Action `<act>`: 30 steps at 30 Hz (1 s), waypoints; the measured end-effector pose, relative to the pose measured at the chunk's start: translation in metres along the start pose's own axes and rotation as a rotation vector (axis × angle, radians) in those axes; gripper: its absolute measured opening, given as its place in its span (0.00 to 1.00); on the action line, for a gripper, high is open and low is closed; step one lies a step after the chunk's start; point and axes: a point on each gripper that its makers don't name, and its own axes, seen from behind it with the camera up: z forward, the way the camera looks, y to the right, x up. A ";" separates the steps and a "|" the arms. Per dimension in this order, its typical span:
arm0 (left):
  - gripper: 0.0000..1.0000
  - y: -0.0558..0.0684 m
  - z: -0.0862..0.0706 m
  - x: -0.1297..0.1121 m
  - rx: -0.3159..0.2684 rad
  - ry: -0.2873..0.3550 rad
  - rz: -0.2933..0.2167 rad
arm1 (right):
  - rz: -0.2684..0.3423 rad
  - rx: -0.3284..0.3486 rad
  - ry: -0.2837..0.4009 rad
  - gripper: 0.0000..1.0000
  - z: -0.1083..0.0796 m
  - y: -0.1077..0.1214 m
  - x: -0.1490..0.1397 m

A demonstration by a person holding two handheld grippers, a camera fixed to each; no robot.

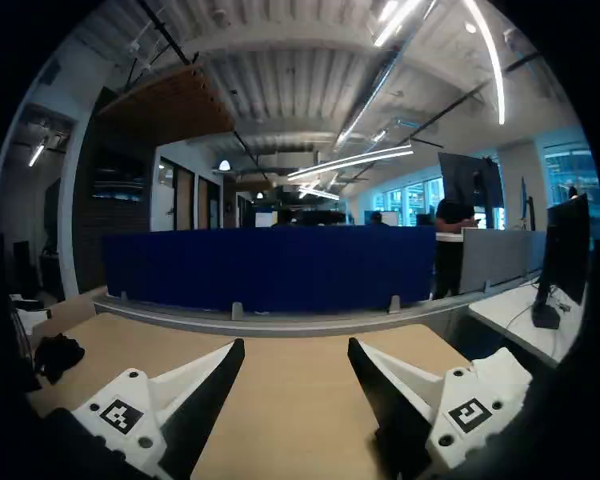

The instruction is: Fold towel

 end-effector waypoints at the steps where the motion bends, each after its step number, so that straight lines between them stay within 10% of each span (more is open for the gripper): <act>1: 0.95 0.000 0.001 -0.004 0.002 0.004 0.003 | -0.003 0.002 0.001 1.00 -0.001 -0.002 -0.002; 18: 0.95 -0.030 0.006 -0.067 0.087 0.084 -0.005 | -0.022 0.020 0.009 1.00 -0.006 -0.026 -0.023; 30: 0.95 -0.025 0.014 -0.106 0.103 0.106 -0.007 | -0.058 0.021 0.024 1.00 -0.004 -0.029 -0.038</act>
